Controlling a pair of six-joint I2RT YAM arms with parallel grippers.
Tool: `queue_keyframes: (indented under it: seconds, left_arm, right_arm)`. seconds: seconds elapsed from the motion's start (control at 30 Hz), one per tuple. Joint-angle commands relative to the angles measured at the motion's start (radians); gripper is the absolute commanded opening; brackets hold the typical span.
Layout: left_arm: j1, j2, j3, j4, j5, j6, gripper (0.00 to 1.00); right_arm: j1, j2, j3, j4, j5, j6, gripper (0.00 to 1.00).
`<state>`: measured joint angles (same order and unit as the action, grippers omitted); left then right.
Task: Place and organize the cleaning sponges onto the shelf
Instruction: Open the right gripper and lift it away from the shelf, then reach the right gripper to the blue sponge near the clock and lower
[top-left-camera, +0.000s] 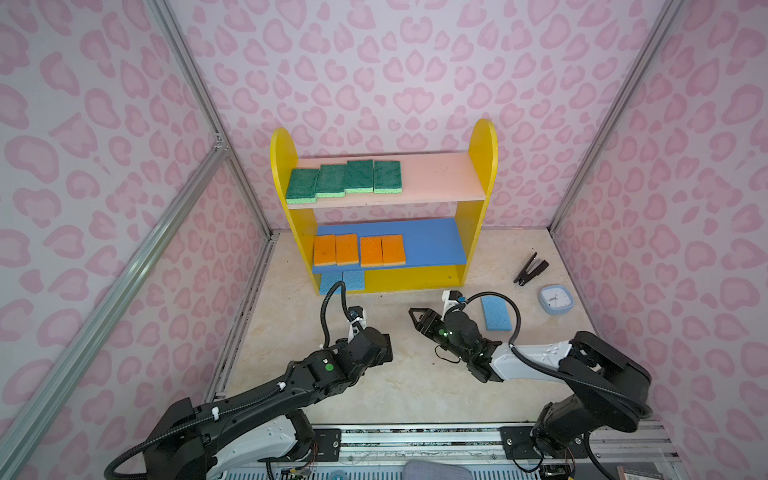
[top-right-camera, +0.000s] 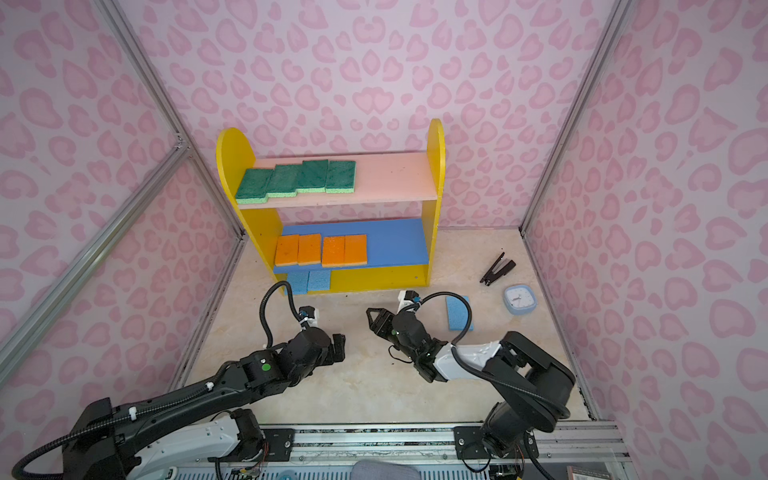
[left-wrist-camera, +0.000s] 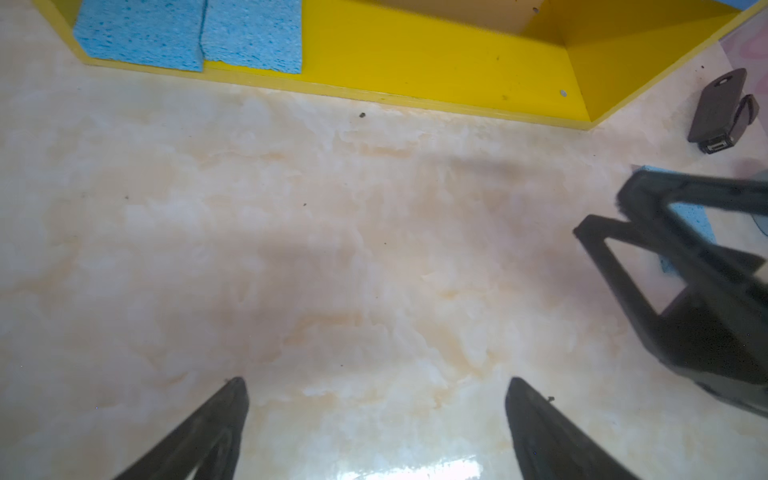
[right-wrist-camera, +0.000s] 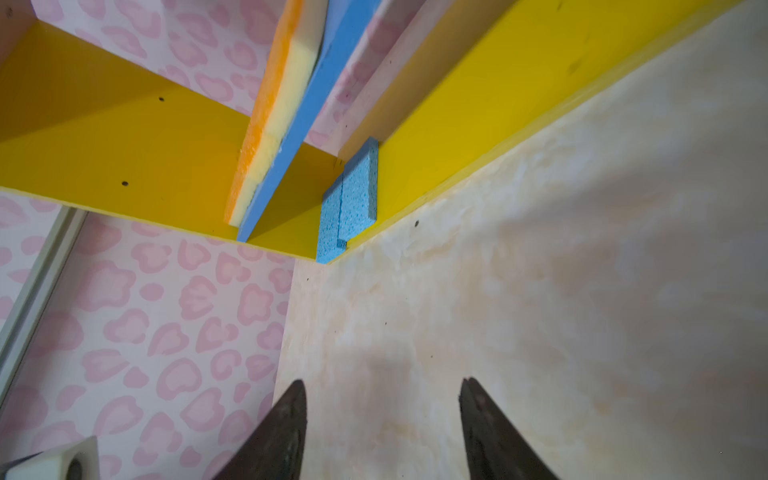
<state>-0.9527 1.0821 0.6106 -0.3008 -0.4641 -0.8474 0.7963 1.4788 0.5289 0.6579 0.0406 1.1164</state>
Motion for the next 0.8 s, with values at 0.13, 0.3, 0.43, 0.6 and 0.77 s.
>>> queue_keyframes:
  seconds: [0.13,0.3,0.43,0.6,0.77]
  left_arm:
    - [-0.01,0.18,0.094,0.183,0.059,0.023,0.97]
    - [-0.009,0.285,0.163,0.213,0.11,0.046,0.97]
    - [0.005,0.322,0.171,0.262,0.16,0.052,0.97]
    - [0.062,0.353,0.137,0.363,0.286,0.012,0.96]
    - [0.092,0.356,0.11,0.396,0.324,0.007,0.96]
  right_arm:
    - [-0.262,-0.296,-0.069,-0.5,-0.121,-0.17,0.58]
    - [-0.53,-0.472,-0.121,-0.687,-0.184,-0.244,0.58]
    - [-0.824,-0.492,-0.157,-0.746,-0.386,-0.295,0.58]
    - [-1.011,-0.39,-0.171,-0.732,-0.554,-0.323,0.58]
    - [-1.028,-0.25,-0.139,-0.705,-0.647,-0.358,0.57]
